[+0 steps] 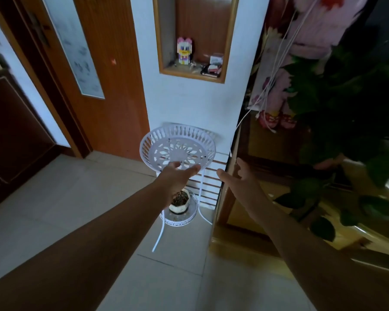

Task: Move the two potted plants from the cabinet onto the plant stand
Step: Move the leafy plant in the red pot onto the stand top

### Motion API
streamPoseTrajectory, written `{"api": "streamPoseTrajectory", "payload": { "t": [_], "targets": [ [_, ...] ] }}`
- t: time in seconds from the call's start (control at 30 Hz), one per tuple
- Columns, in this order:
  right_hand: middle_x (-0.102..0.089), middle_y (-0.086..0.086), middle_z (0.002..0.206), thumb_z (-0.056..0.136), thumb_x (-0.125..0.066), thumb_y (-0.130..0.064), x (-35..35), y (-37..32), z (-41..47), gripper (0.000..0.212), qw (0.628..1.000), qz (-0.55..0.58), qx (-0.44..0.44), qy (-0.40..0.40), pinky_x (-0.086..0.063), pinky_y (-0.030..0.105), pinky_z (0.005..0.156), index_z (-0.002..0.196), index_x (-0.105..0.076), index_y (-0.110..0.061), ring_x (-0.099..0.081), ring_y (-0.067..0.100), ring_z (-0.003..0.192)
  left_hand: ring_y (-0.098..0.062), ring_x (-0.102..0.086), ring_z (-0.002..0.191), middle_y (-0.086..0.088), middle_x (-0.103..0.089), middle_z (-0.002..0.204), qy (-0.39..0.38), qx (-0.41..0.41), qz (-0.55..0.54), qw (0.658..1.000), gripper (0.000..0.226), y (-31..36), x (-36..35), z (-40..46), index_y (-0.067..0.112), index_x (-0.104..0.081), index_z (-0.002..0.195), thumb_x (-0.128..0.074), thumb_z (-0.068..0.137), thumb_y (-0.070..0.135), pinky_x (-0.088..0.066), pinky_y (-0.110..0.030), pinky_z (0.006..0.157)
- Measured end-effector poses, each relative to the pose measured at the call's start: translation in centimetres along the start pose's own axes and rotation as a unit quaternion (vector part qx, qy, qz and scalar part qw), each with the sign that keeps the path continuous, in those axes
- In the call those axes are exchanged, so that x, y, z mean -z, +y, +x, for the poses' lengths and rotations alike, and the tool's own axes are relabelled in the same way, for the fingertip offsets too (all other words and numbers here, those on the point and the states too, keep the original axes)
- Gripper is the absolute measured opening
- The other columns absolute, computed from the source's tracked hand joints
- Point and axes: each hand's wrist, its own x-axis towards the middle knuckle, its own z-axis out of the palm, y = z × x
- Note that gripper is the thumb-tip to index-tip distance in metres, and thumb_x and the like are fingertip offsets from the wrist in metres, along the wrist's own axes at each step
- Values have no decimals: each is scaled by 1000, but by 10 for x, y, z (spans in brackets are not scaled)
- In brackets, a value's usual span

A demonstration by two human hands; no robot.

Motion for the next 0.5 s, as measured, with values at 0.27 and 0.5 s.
{"api": "streamPoseTrajectory", "payload": {
  "t": [0.27, 0.5],
  "targets": [
    [-20, 5, 156, 77, -64, -49, 15, -47, -14, 86, 999, 14, 12, 49, -30, 42, 109, 146, -17, -29, -26, 26, 140, -25, -52, 120, -13, -48, 143, -47, -46, 23, 998, 79, 57, 8, -7, 20, -33, 145, -67, 79, 46, -41, -38, 97],
    [-18, 8, 157, 75, -66, -50, -28, -88, 4, 90, 991, 24, 7, 130, -31, 46, 110, 146, -14, -29, -25, 28, 140, -21, -49, 103, -11, -42, 148, -145, -89, 67, 983, 78, 86, 59, 24, 20, -29, 147, -65, 82, 41, -38, -33, 85]
  ]
}}
